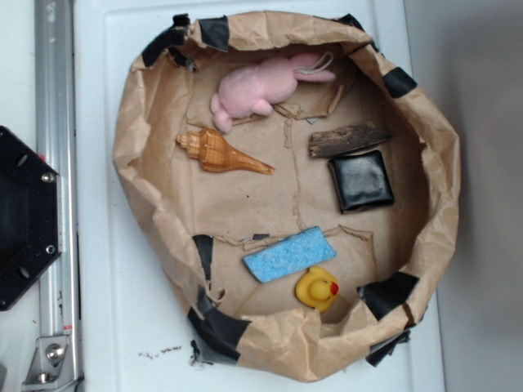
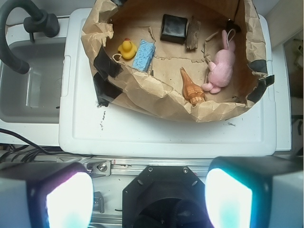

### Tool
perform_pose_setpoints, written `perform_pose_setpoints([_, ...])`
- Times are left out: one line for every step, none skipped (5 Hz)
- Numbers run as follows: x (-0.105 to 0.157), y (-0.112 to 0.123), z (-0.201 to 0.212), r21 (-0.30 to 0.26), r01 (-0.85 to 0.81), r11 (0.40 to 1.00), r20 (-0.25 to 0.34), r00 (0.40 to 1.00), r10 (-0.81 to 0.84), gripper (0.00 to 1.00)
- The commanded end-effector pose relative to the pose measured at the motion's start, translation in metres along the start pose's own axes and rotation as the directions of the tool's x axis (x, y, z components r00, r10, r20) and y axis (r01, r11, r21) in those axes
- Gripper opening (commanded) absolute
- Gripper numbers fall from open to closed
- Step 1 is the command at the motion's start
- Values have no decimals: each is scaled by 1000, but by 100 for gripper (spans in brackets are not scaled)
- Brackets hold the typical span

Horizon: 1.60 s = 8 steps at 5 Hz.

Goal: Grab the yellow duck.

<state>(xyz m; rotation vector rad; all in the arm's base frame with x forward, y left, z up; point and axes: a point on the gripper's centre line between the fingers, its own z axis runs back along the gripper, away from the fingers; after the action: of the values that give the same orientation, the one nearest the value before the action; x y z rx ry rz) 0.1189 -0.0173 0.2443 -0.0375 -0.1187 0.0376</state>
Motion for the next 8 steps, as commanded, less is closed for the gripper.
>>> perform_pose_setpoints([0,0,0,0,0,1000,0,1000,0,100])
perform_pose_setpoints([49,-10,-12,131,131,983,82,986,-142,100])
perform_pose_setpoints([96,-11,-28,83,211,974,227,948,-224,100])
perform_pose_setpoints([143,-14,-49,75,387,919,255,883,-393,100])
perform_pose_setpoints([187,-3,-94,71,548,834,236,803,-547,100])
perform_pose_setpoints([198,2,-124,82,705,705,195,682,-705,100])
perform_pose_setpoints([191,15,-144,55,741,670,127,660,-740,100])
perform_pose_setpoints([157,0,-157,62,778,625,92,619,-780,100])
